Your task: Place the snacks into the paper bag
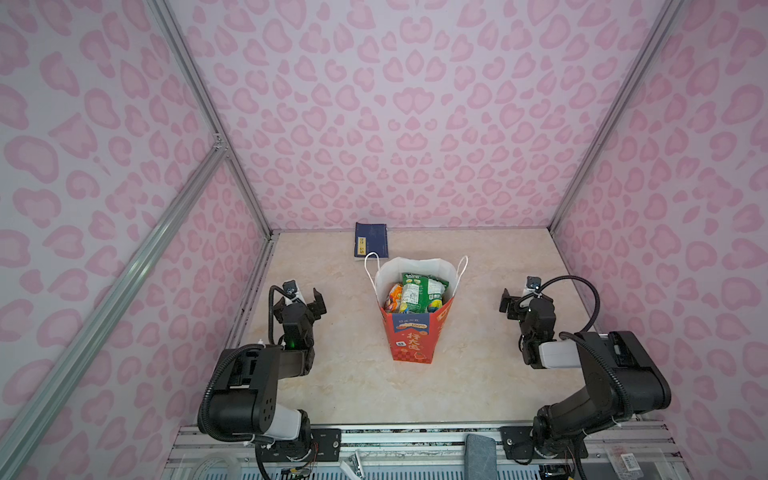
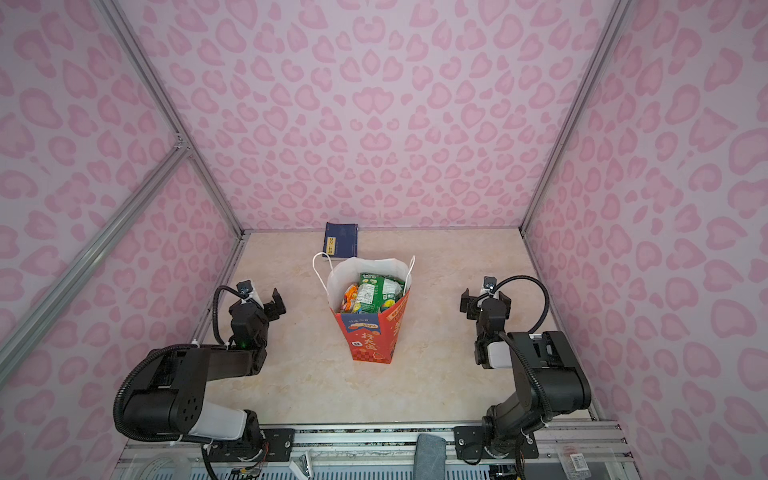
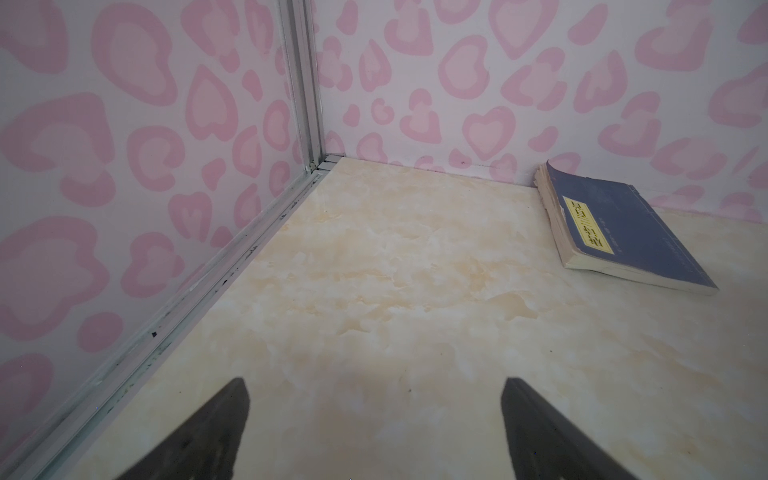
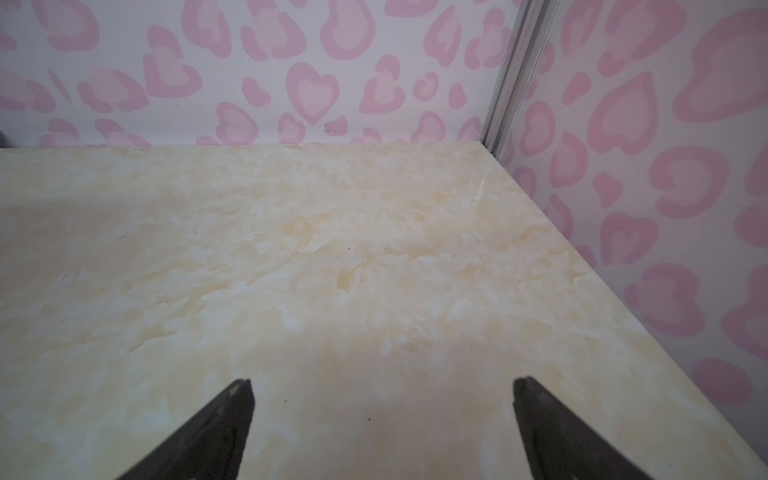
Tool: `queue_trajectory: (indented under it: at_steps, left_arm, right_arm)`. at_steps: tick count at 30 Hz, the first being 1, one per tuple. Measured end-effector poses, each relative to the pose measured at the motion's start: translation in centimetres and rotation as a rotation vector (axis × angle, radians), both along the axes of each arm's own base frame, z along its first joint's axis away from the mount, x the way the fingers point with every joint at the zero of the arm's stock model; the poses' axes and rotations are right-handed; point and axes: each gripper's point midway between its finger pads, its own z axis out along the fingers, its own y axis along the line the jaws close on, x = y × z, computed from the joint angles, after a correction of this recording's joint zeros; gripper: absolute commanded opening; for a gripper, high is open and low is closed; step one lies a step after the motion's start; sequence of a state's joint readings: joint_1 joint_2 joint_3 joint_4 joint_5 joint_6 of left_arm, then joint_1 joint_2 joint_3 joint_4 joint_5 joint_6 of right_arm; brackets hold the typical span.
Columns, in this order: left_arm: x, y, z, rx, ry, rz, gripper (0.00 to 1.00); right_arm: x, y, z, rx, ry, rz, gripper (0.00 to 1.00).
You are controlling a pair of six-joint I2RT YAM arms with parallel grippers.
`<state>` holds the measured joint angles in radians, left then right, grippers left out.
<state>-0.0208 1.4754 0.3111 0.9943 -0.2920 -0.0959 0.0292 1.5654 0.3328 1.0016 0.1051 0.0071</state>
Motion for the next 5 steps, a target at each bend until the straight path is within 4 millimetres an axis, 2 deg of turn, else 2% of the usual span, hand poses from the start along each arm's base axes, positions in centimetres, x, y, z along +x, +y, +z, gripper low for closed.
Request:
queue_trajectory:
  at_steps: [5]
  left_arm:
    - [0.19, 0.13, -0.08, 0.0, 0.007, -0.002, 0.97]
  right_arm:
    - [0.09, 0.13, 0.21, -0.003, -0.011, 0.004, 1.0]
